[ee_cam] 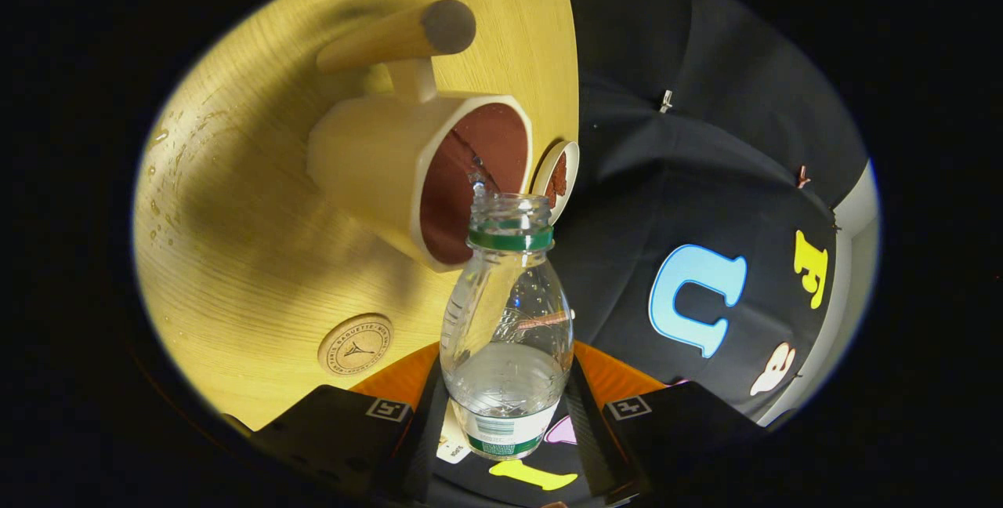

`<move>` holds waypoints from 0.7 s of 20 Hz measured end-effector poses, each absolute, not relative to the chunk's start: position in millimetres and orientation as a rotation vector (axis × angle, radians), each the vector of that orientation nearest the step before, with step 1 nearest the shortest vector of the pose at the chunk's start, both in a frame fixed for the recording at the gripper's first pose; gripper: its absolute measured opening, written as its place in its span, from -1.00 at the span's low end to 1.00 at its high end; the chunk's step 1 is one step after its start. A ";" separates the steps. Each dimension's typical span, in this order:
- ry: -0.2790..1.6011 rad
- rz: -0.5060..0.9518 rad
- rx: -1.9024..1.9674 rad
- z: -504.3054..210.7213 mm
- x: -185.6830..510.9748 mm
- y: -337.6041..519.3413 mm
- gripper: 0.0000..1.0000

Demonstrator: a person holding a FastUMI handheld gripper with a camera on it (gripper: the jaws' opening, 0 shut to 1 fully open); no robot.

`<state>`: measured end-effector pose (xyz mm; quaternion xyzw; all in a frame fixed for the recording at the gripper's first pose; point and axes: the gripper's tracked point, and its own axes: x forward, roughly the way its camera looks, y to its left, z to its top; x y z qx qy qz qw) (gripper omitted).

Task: Take the bottle from table, then pour the juice into the cup, finally place the bottle on the coaster

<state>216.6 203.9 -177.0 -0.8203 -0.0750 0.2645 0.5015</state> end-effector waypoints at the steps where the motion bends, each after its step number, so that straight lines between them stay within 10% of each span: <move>1: -0.186 0.641 -1.987 -175.8 218.0 204.0 0.51; 14: -0.211 0.650 -2.084 -171.6 226.7 203.5 0.51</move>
